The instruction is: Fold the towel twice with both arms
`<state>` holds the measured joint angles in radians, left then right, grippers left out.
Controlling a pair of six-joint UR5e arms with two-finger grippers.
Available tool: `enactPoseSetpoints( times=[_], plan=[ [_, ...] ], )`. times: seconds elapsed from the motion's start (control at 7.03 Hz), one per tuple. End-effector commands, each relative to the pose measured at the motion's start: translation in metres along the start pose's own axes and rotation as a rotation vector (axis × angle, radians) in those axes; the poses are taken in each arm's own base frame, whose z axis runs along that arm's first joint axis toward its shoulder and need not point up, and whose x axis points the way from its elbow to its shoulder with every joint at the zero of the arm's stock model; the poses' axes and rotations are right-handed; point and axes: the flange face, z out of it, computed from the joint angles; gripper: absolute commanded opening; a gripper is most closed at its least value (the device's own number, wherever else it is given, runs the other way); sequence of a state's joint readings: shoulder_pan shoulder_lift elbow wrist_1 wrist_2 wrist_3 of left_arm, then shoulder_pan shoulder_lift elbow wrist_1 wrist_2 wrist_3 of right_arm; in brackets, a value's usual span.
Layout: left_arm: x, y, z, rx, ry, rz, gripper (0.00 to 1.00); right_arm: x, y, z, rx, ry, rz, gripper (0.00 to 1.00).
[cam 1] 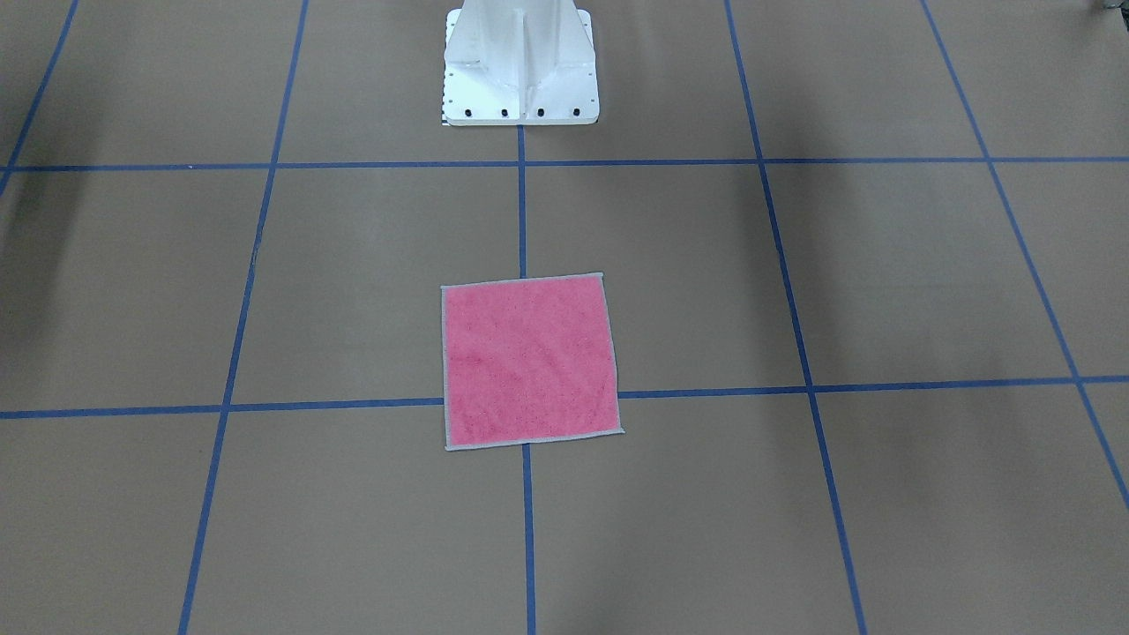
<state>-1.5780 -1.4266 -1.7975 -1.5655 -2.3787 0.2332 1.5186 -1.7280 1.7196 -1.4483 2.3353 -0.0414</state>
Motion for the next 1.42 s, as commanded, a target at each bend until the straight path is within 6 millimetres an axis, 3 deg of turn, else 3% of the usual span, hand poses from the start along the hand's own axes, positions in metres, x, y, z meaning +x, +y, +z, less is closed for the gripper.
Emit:
enactPoseSetpoints(
  times=[0.0, 0.28, 0.57, 0.85, 1.0, 1.28],
  plan=[
    [0.02, -0.042, -0.011, 0.031, 0.006, 0.038, 1.0, -0.005, -0.005, -0.004, 0.01, -0.004, 0.033, 1.0],
    [0.022, -0.042, -0.004, 0.039, 0.096, 0.034, 1.0, -0.012, -0.015, -0.01, 0.026, -0.014, 0.073, 1.0],
    [0.036, -0.051, -0.006, 0.075, 0.187, 0.06, 1.0, -0.039, -0.037, -0.012, 0.032, -0.021, 0.117, 1.0],
    [0.107, -0.106, 0.01, 0.017, 0.226, -0.035, 1.0, -0.091, -0.057, -0.012, 0.046, -0.043, 0.172, 1.0],
    [0.139, -0.122, 0.018, 0.006, 0.238, -0.069, 1.0, -0.125, -0.061, -0.006, 0.054, -0.065, 0.218, 1.0],
    [0.197, -0.129, 0.029, -0.005, 0.266, -0.232, 1.0, -0.177, -0.067, 0.002, 0.058, -0.1, 0.284, 1.0]
  ],
)
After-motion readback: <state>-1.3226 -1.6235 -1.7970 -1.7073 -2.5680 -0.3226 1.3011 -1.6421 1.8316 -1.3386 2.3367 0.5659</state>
